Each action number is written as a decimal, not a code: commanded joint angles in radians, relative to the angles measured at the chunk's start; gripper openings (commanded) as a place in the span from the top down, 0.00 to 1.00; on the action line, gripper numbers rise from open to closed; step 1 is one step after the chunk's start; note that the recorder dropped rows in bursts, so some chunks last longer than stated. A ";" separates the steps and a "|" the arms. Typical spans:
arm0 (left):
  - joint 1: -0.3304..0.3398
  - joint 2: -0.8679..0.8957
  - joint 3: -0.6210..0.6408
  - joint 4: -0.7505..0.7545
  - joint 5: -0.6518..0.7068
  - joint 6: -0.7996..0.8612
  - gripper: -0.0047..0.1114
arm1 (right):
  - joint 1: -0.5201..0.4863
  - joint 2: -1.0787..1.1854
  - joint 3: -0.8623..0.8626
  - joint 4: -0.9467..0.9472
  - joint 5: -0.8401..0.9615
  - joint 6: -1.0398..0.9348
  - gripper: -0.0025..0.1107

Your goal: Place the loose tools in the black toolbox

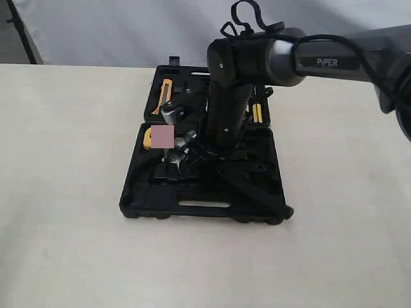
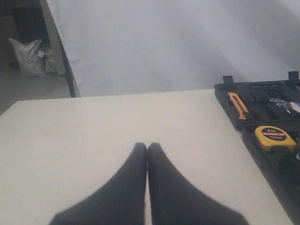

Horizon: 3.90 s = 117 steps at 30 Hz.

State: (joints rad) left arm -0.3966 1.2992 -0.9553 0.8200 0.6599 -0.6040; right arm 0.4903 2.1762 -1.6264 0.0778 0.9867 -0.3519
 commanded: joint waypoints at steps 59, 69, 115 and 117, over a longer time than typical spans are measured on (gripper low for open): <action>0.003 -0.008 0.009 -0.014 -0.017 -0.010 0.95 | -0.523 0.146 0.058 1.173 0.234 -0.241 0.98; 0.003 -0.008 0.009 -0.014 -0.017 -0.010 0.95 | -0.525 0.146 0.058 1.104 0.180 -0.209 0.98; 0.003 -0.008 0.009 -0.014 -0.017 -0.010 0.95 | -0.098 -0.086 0.058 -0.015 -0.149 -0.126 0.26; 0.003 -0.008 0.009 -0.014 -0.017 -0.010 0.95 | -0.098 -0.083 0.058 -0.011 -0.159 -0.121 0.26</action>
State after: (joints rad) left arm -0.3966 1.2992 -0.9553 0.8200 0.6599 -0.6040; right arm 0.3903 2.0962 -1.5687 0.1143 0.8529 -0.5095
